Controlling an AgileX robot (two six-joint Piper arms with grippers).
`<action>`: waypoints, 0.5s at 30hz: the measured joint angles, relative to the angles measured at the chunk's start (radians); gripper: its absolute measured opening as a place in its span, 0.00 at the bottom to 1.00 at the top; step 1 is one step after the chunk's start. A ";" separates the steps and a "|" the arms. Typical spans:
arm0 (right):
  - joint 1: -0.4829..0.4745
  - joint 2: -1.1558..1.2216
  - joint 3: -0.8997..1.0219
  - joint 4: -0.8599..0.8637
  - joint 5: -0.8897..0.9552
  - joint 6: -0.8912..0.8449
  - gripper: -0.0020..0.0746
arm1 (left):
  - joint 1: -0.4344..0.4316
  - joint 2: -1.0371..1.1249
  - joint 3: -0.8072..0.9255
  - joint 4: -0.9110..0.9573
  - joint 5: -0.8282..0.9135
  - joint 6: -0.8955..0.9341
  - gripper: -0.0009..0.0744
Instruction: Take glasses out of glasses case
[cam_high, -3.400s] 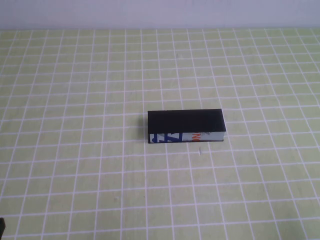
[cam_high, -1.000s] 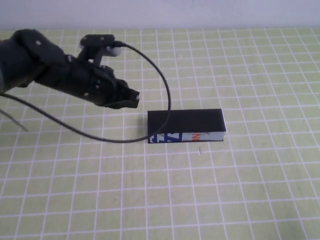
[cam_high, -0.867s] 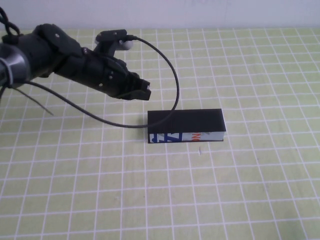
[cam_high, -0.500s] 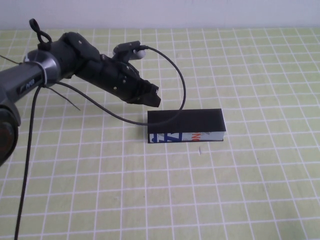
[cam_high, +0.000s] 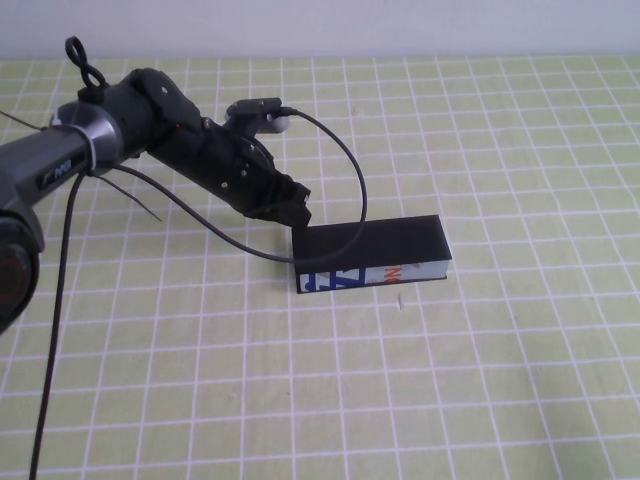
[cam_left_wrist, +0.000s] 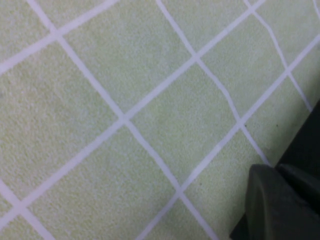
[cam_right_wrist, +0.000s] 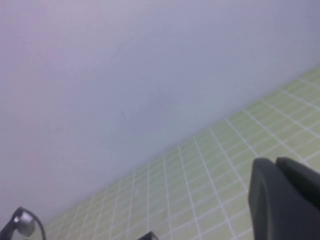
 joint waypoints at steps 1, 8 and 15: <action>0.000 0.000 -0.003 0.029 0.014 0.000 0.00 | 0.000 0.000 0.000 0.000 -0.002 0.000 0.01; 0.000 0.233 -0.246 0.094 0.489 -0.024 0.00 | 0.000 0.000 0.000 0.006 -0.004 -0.002 0.01; 0.000 0.715 -0.540 0.079 0.754 -0.300 0.00 | 0.000 0.000 0.000 0.010 -0.004 -0.006 0.01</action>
